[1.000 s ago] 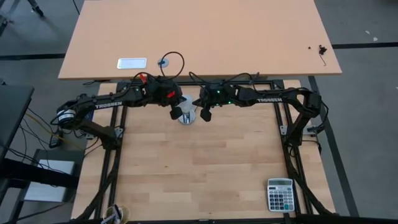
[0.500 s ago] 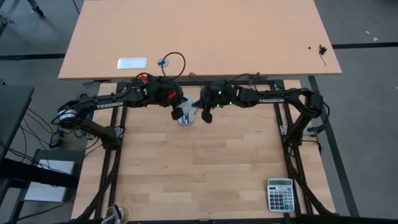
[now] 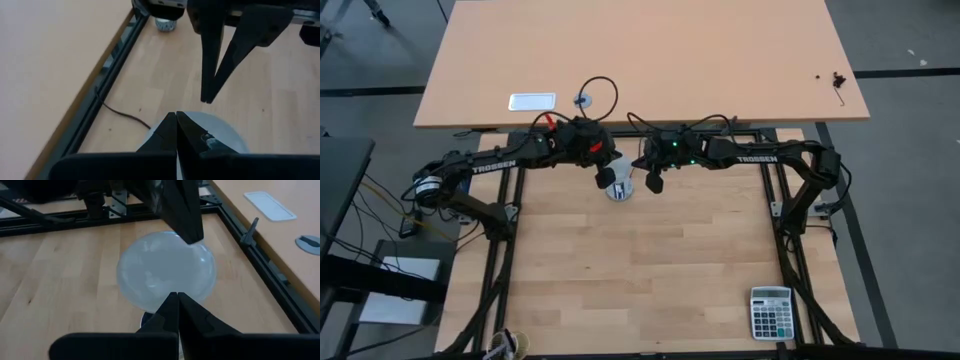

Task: Screw lightbulb
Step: Insert the light into the lamp socket

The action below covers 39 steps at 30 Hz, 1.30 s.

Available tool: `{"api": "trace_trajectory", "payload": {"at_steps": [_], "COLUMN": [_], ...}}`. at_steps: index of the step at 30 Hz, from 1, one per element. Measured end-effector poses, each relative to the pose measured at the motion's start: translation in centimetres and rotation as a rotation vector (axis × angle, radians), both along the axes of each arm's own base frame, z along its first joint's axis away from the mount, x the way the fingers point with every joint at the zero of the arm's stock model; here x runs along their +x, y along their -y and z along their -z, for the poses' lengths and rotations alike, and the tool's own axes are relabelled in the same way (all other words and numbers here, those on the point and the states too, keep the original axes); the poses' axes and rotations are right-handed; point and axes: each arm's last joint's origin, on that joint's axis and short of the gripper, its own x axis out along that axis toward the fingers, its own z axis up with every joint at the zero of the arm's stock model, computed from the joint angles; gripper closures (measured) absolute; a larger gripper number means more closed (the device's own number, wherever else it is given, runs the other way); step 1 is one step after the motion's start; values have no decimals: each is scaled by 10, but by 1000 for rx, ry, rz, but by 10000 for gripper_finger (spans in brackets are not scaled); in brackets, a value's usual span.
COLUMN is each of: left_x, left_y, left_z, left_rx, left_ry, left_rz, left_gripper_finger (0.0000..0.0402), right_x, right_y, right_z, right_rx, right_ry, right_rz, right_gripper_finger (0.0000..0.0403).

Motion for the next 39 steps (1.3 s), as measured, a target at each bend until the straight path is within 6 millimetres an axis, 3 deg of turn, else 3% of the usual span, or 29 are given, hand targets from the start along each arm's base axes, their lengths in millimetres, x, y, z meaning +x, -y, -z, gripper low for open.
{"api": "trace_trajectory", "payload": {"at_steps": [7, 19, 28, 39], "left_x": [-4, -8, -7, -9], "left_y": [0, -2, -4, -3], "left_z": [-8, 0, 12, 13], "left_rx": [23, -13, -16, -28], "left_ry": [-74, -165, -180, -195], "left_rz": [-23, -37, -65, -78], "left_gripper_finger": [402, 402, 402, 402], "right_x": [0, 0, 6, 14], "right_y": [0, -2, 1, 4], "right_z": [0, -1, -33, -12], "right_rx": [-2, 30, 5, 34], "right_ry": [0, 14, -27, -61], "right_rz": [-6, -39, -60, -46], "right_gripper_finger": [394, 394, 394, 394]}}
